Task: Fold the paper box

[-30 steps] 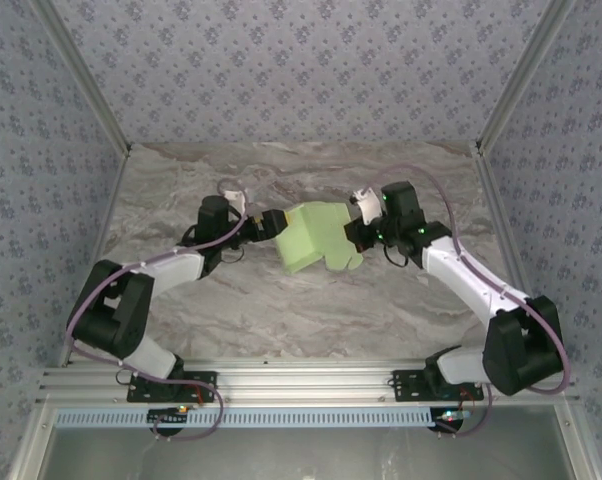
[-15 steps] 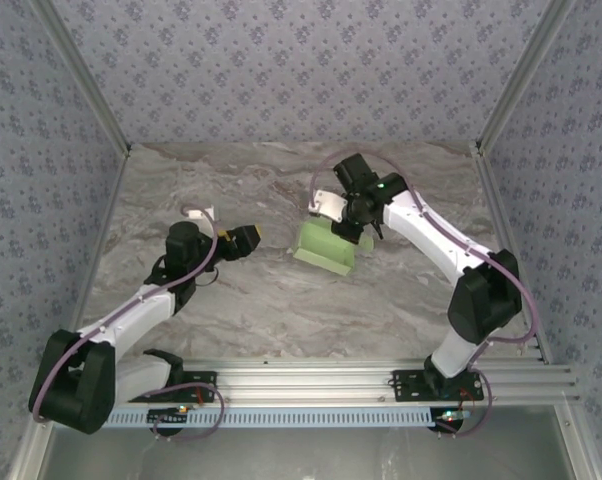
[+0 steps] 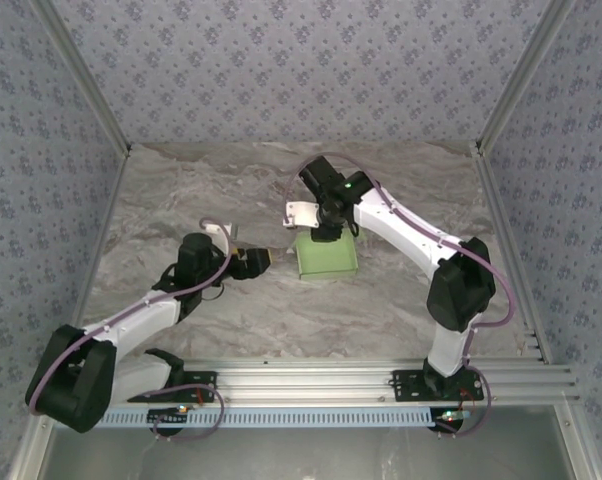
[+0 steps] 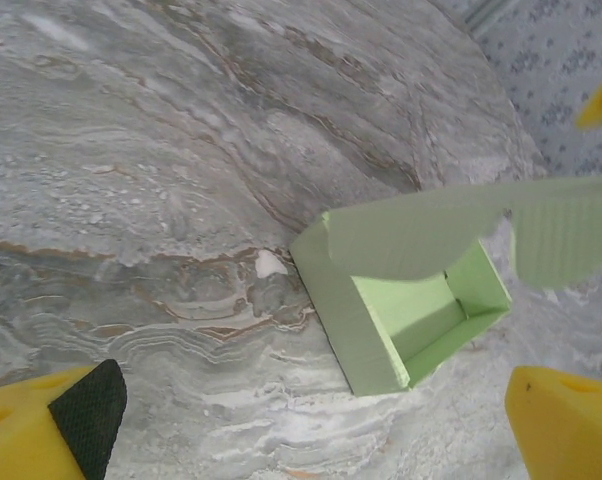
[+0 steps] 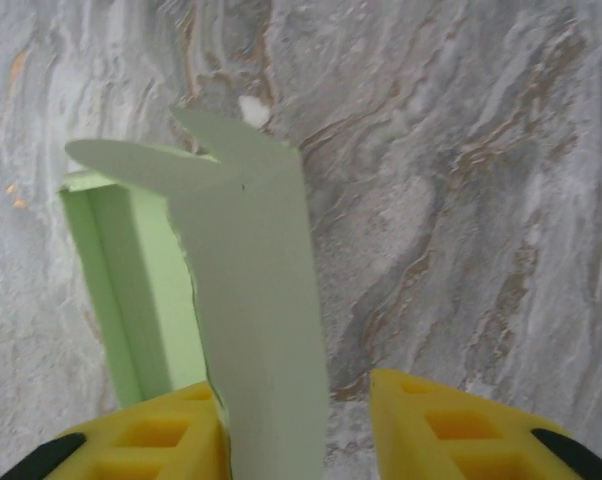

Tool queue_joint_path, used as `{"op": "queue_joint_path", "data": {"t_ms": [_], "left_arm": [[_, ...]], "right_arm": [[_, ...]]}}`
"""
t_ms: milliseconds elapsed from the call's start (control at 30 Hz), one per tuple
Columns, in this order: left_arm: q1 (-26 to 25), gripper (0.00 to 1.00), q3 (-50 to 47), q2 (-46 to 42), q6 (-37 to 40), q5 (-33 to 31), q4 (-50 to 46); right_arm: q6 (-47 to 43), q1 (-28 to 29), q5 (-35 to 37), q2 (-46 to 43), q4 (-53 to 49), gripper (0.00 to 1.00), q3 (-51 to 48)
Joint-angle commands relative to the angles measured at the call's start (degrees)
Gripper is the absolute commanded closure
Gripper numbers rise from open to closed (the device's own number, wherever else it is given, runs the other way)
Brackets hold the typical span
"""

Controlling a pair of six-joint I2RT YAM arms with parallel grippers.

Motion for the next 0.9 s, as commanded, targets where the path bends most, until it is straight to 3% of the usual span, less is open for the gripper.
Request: {"op": "queue_joint_path", "data": {"t_ms": [0,67,167,300,433,700,867], "left_arm": [[-1.9,0.01,2.4,1.4,5.3,-2.1,-0.7],[-3.3,0.01,3.4,2.8,7.6,-2.4,-0.6],[-5.5,0.01,5.9,5.6,10.4,-2.8,-1.5],[-8.0,0.01,8.8,9.6,12.9,-5.3,-0.7],[-8.4,0.01,15.0,13.2,13.1,-7.8,-4.8],[-10.5,0.09,20.1,18.3,13.2,-4.9,-6.3],[-10.7,0.18,23.7,19.7,13.8,-8.1,-9.7]], "right_arm": [[4.1,-2.2,-1.6,-3.0,4.4,0.58,1.4],[10.0,-4.5,-2.7,-6.6,9.5,0.56,-1.1],[21.1,-10.3,-8.4,-15.4,23.9,0.43,-11.9],[38.3,-21.5,-24.8,-26.6,41.4,0.38,-29.7],[49.6,-29.3,-29.1,-32.6,53.6,0.35,-45.0],[61.1,-35.9,-37.6,-32.0,65.7,0.35,-58.0],[56.6,-35.2,-41.2,-28.8,67.5,0.4,-58.6]]}}
